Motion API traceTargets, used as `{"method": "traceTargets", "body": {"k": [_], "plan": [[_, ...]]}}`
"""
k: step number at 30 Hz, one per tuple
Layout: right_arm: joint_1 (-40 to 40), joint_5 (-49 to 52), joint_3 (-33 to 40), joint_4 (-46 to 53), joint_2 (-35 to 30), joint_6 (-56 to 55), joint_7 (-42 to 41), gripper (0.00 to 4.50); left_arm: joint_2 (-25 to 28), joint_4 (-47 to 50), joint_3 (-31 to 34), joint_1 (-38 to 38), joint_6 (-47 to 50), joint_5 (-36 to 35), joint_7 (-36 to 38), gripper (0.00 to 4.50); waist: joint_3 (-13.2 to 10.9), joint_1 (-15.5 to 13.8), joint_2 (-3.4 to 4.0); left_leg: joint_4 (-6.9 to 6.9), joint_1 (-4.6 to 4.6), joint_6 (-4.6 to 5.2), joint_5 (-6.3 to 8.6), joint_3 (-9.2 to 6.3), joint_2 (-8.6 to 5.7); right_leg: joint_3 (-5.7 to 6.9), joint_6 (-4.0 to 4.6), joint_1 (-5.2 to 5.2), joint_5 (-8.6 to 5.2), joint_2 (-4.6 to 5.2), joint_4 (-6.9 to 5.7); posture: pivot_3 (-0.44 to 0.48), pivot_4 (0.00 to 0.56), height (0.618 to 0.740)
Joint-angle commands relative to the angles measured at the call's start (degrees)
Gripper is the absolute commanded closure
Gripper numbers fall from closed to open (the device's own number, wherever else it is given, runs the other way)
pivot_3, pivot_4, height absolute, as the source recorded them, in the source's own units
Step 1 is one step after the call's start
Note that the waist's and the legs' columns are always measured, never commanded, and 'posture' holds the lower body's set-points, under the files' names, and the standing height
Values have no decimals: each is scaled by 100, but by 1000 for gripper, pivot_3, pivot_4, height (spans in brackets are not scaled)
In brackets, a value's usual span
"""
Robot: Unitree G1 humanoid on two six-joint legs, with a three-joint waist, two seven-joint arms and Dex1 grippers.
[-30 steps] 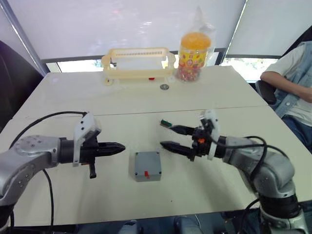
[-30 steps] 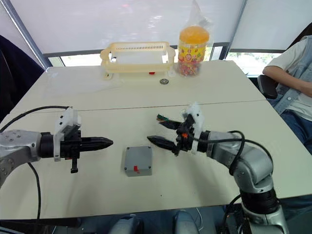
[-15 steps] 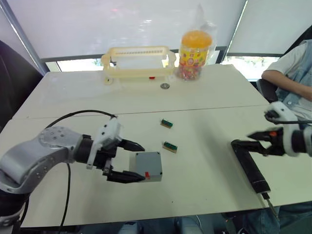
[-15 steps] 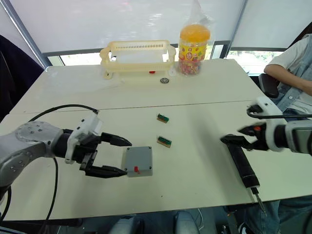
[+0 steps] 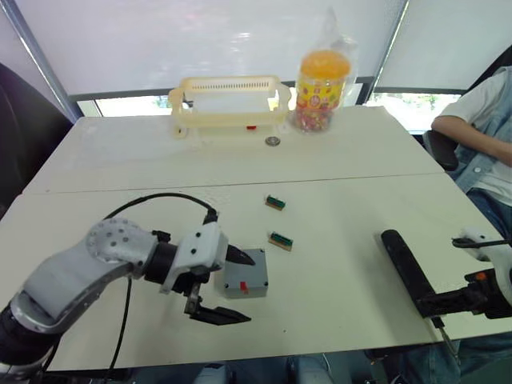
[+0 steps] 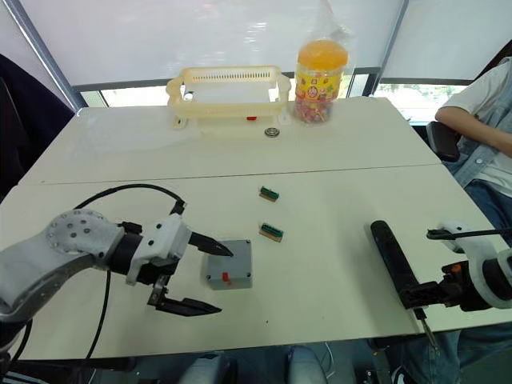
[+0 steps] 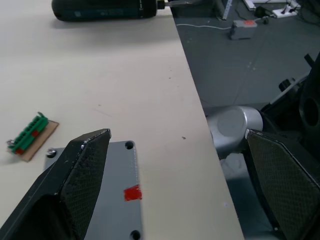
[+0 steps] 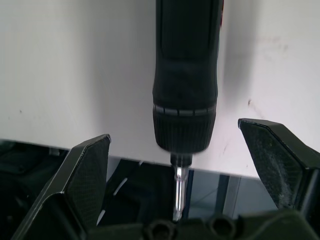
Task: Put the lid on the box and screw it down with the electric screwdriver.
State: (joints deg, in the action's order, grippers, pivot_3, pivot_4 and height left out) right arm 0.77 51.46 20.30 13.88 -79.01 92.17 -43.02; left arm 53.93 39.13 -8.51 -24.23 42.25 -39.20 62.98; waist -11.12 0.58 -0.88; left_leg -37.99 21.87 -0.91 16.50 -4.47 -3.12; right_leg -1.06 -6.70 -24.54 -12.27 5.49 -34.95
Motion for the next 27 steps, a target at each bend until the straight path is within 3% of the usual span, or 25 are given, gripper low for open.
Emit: {"method": "traceTargets", "body": {"k": [1,11,14,18,22,27], "plan": [[107,-26,132,-38,103,33,204,0,-68,141,52,32,19,-27,-133,35,0,1,0,0,0,0,0,1,0,0,0,0,0,0,0,0,150,740],[534,-566,-789,-180,524,-213,439,0,-163,179,43,95,125,-103,-303,35,0,0,0,-1,1,0,0,0,-3,-1,-3,0,0,0,-2,0,150,740],[514,-936,-1239,-206,626,-554,582,857,-183,195,72,117,184,-119,-369,0,7,0,-13,-2,1,0,0,0,-3,-1,-3,0,0,0,-2,0,150,740],[593,-1174,-1449,-234,728,-716,601,2793,-178,195,107,166,203,-112,-407,0,15,14,-52,-2,-13,0,0,-3,-2,-1,-2,12,0,-1,-2,0,150,740],[633,-1292,-1232,-289,963,-697,723,2814,-198,64,101,172,150,-55,-390,0,25,19,-94,-2,-33,0,0,-14,1,-2,-1,31,-1,-1,-1,0,150,740],[1405,-1446,227,-613,1819,-1374,1200,2814,-321,-595,239,22,73,-37,-299,0,29,61,-116,-7,-43,0,0,-6,4,-11,1,39,2,-4,0,0,150,740]]}}
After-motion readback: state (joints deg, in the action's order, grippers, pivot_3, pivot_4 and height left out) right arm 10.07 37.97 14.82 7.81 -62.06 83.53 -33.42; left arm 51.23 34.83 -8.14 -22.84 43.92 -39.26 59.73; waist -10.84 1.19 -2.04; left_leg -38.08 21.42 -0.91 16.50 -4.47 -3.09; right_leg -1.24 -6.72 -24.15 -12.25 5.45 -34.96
